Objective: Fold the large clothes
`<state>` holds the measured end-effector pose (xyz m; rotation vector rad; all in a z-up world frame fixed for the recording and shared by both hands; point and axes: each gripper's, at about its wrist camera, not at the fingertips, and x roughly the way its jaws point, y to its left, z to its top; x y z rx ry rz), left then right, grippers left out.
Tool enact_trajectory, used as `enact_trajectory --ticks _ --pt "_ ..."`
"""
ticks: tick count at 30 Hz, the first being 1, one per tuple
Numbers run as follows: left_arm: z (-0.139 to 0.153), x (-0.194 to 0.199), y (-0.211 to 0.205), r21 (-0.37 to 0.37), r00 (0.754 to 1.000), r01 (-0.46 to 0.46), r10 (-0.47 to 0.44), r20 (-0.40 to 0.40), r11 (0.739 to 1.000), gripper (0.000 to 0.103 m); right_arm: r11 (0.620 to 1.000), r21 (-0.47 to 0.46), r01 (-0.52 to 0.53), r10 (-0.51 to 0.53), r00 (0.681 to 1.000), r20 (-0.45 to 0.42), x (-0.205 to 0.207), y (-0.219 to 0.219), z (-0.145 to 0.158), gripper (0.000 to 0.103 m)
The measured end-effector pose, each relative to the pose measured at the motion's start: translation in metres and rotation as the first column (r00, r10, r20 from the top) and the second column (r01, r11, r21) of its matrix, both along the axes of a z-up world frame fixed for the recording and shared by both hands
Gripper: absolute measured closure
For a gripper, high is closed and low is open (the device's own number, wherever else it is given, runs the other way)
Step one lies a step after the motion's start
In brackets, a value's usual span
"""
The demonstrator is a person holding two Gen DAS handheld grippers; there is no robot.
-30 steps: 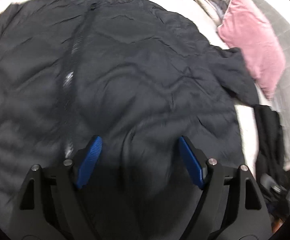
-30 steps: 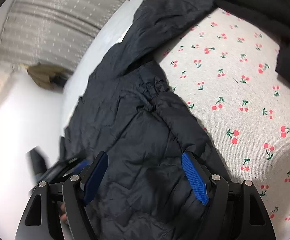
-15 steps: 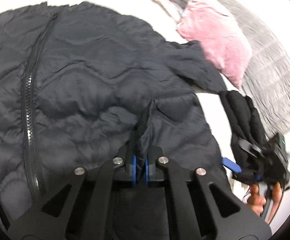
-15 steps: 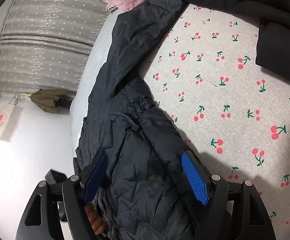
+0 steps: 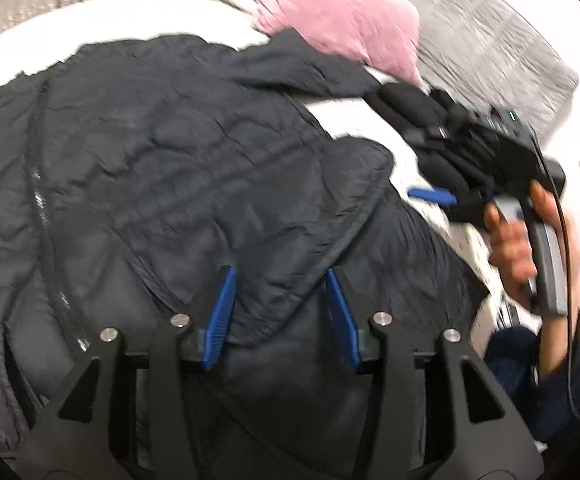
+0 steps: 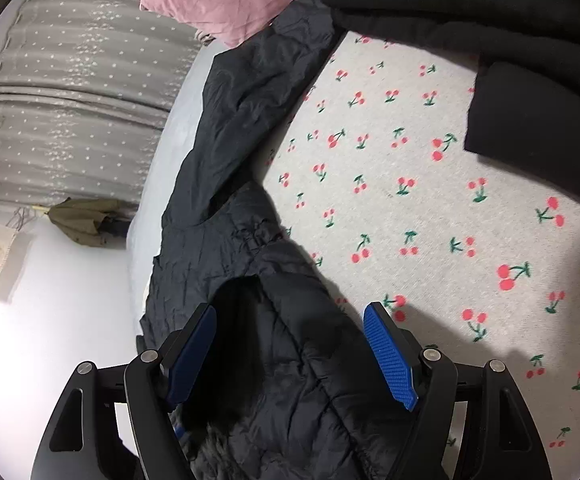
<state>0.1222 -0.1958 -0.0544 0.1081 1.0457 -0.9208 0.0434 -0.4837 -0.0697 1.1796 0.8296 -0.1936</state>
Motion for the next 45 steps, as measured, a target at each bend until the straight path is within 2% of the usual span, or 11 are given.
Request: enact_trajectory --ticks 3,7,9,14,21,27,30,34,38,41,45 --pt "0.012 -0.004 0.004 -0.057 0.999 0.034 -0.034 -0.013 0.998 0.053 0.999 -0.025 0.03 -0.03 0.999 -0.009 -0.004 -0.005 0.003 0.026" --pt "0.04 0.014 -0.006 -0.202 0.996 -0.087 0.087 -0.007 0.976 0.031 0.996 -0.083 0.026 -0.026 1.0 -0.001 -0.002 -0.005 0.011 0.026" --pt "0.035 0.026 -0.026 -0.147 0.988 -0.156 0.155 -0.022 0.977 0.027 0.994 -0.109 0.0 -0.001 1.0 -0.006 0.002 0.001 0.013 0.026" --pt "-0.022 0.034 -0.07 0.198 0.97 -0.232 0.242 -0.026 0.952 0.027 0.994 -0.111 0.004 -0.006 1.0 -0.016 0.002 -0.001 0.01 0.026" --pt "-0.015 0.004 -0.059 0.235 0.978 -0.21 0.206 0.043 0.949 0.027 0.996 -0.089 -0.024 0.023 1.0 -0.009 0.007 -0.001 0.01 0.026" --pt "0.034 -0.001 0.006 0.042 0.96 -0.28 0.28 -0.009 0.959 0.027 0.998 -0.057 -0.024 0.026 0.999 0.033 0.008 -0.013 0.014 0.026" --pt "0.047 0.01 0.07 -0.003 0.908 -0.418 0.418 -0.023 0.908 0.027 0.998 -0.04 0.039 -0.036 0.996 0.081 0.002 -0.036 0.022 0.026" --pt "0.034 0.032 0.17 -0.072 0.752 -0.659 0.651 -0.101 0.749 0.027 0.995 -0.031 0.099 -0.092 0.979 0.184 0.003 -0.065 0.032 0.026" --pt "0.008 0.048 0.225 -0.053 0.644 -0.761 0.744 -0.177 0.646 0.027 0.991 0.017 0.131 -0.131 0.967 0.218 0.024 -0.084 0.025 0.026" --pt "-0.003 0.056 0.24 -0.029 0.599 -0.796 0.781 -0.177 0.604 0.027 0.992 -0.032 0.12 -0.109 0.964 0.241 0.055 -0.09 0.026 0.026" --pt "-0.006 0.059 0.253 -0.054 0.574 -0.815 0.791 -0.213 0.577 0.027 0.99 -0.03 0.136 -0.126 0.968 0.215 0.093 -0.11 0.009 0.026"
